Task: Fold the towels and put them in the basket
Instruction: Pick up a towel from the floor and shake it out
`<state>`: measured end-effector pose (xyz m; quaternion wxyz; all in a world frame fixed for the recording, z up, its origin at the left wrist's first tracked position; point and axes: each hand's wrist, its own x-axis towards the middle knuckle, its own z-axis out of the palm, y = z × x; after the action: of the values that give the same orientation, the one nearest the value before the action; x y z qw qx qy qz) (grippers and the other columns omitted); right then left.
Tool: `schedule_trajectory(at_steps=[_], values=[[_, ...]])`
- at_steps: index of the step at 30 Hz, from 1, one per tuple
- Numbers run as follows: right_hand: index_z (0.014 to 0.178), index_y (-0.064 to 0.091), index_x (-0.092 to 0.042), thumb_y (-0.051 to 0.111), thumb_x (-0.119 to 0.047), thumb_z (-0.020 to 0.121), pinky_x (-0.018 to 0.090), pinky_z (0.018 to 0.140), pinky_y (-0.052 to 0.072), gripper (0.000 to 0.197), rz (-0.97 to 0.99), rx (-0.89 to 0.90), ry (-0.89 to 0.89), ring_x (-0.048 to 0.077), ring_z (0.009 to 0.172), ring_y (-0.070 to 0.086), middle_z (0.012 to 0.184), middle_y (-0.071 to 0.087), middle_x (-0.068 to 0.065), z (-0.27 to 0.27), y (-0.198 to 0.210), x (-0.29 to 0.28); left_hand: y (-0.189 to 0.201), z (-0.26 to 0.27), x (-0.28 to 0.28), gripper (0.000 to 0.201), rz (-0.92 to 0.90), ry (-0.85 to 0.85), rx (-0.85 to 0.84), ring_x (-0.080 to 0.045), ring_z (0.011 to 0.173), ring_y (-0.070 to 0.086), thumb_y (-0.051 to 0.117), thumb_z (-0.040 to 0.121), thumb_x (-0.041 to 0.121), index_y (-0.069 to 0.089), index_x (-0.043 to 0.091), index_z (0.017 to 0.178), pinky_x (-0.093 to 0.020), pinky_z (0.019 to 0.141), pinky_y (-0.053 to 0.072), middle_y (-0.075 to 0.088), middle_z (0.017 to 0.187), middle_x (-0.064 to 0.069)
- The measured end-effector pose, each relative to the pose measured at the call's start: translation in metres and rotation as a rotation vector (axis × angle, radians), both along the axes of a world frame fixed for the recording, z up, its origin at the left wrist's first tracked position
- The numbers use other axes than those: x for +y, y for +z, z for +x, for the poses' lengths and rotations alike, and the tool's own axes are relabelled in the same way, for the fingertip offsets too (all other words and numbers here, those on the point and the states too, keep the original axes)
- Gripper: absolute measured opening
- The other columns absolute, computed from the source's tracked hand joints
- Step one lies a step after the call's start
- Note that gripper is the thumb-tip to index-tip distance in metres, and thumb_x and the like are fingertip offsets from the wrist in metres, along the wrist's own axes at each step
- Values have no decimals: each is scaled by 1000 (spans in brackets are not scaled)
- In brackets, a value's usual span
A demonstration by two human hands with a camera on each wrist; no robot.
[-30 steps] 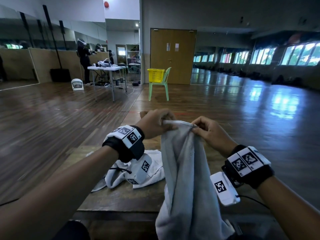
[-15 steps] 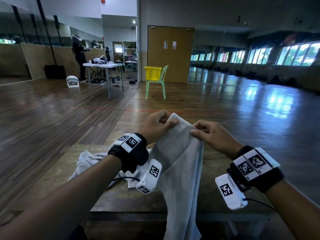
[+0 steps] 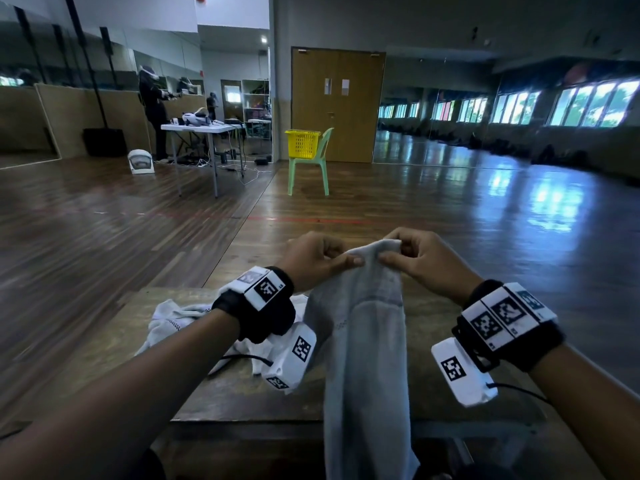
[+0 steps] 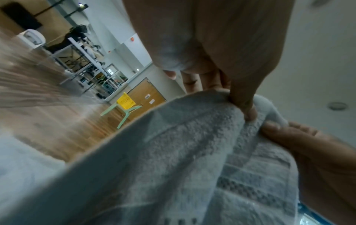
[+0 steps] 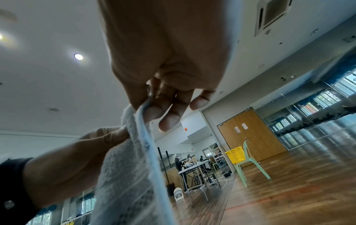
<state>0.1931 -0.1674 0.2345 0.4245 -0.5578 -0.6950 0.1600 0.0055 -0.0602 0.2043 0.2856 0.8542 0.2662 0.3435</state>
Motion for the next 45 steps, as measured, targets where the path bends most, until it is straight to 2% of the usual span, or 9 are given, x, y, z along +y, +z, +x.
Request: schedule_trajectory(at_steps=[6, 10, 14, 17, 22, 29, 32, 41, 45], values=[[83, 66, -18, 60, -18, 89, 20, 65, 45, 8, 126, -90, -54, 6, 70, 55, 83, 67, 9, 3, 13, 1, -2, -12, 4, 49, 131, 47, 115, -4, 63, 52, 54, 67, 72, 62, 25, 73, -37, 76, 40, 60, 65, -1], [80, 65, -18, 58, -18, 90, 26, 67, 42, 12, 119, -80, -65, 10, 71, 53, 78, 63, 13, 8, 30, 0, -14, -42, 14, 44, 173, 19, 279, -4, 57, 44, 59, 77, 59, 63, 16, 70, -32, 70, 37, 50, 58, 3], [79, 63, -21, 58, -16, 90, 10, 59, 41, 14, 178, -62, -121, 0, 65, 52, 73, 60, -4, 14, 48, -9, -8, -86, 16, 41, 141, 182, 461, 1, 45, 35, 61, 80, 56, 52, 23, 57, -23, 68, 33, 37, 50, 12], [87, 64, -15, 59, -13, 90, 14, 62, 45, 6, 224, -36, -171, 12, 73, 57, 80, 63, 3, 20, 63, -20, 22, -118, 4, 38, 65, 171, 442, 1, 40, 37, 67, 77, 46, 56, 22, 51, -13, 49, 30, 40, 41, 15], [84, 60, -22, 62, -12, 87, 33, 72, 52, 10, 294, -61, -233, 24, 81, 61, 89, 66, 13, 27, 97, -42, 94, -156, -17, 54, 69, 159, 305, 2, 41, 41, 58, 43, 85, 68, 33, 53, -10, 43, 30, 50, 43, 17], [81, 61, -24, 65, -15, 85, 40, 76, 54, 11, 431, -134, -292, 21, 77, 62, 81, 66, 2, 30, 174, -89, 200, -173, -67, 32, 267, 256, 104, -3, 61, 55, 65, 78, 35, 72, 5, 87, -12, 54, 43, 64, 70, -7], [80, 60, -24, 65, -17, 85, 40, 66, 54, 11, 473, -172, -303, 23, 71, 60, 77, 64, 4, 27, 211, -106, 240, -175, -80, 20, 364, 356, 18, -18, 75, 64, 67, 79, 34, 68, 16, 88, -27, 63, 53, 68, 80, -5], [77, 59, -19, 66, -16, 84, 32, 62, 46, 11, 567, -297, -347, 25, 68, 56, 77, 64, 13, 26, 280, -92, 321, -166, -89, 24, 621, 665, 20, -24, 101, 60, 65, 85, 32, 66, 10, 95, -25, 74, 34, 66, 115, -10], [84, 62, -10, 66, -15, 85, 35, 68, 48, 6, 518, -310, -345, 27, 74, 59, 81, 66, 13, 33, 274, -57, 317, -157, -58, 24, 614, 656, 75, -25, 90, 61, 66, 83, 31, 67, 9, 92, -29, 73, 44, 67, 107, -11]])
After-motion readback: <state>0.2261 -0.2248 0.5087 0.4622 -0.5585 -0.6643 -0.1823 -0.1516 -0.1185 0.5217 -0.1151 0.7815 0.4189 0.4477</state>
